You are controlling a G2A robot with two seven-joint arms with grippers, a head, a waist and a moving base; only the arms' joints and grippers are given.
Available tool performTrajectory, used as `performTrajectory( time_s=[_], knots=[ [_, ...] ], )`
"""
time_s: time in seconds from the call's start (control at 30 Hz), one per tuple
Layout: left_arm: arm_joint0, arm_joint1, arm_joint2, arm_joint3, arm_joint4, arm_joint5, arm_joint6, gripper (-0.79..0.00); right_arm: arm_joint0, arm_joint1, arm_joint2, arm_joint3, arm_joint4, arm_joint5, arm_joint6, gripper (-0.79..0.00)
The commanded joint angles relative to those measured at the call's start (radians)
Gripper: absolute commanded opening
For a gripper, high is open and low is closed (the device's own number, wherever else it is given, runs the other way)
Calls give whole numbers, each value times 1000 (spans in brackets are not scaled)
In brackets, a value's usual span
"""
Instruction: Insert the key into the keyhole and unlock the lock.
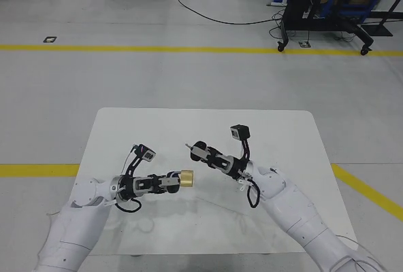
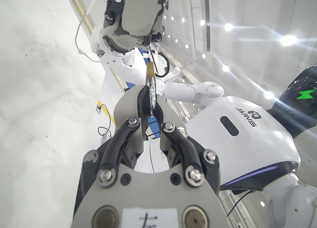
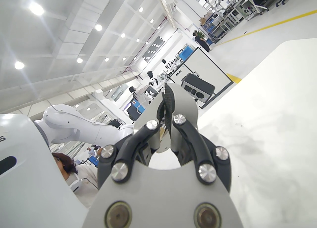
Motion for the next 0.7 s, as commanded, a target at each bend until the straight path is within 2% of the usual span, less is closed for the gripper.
performTrajectory(
  time_s=[0.0,0.3,0.67],
  knots=[
    [6,5,-1,-5,1,-2,3,-785,2,-2,-10,-1,12,5,21,-785],
    [-2,13,7,40,-35,-15,15,-785,3,-4,-43,-8,91,2,133,-785],
    [-24,12,27,103,-81,-14,15,-785,-12,2,-22,-22,104,2,152,-785]
  ],
)
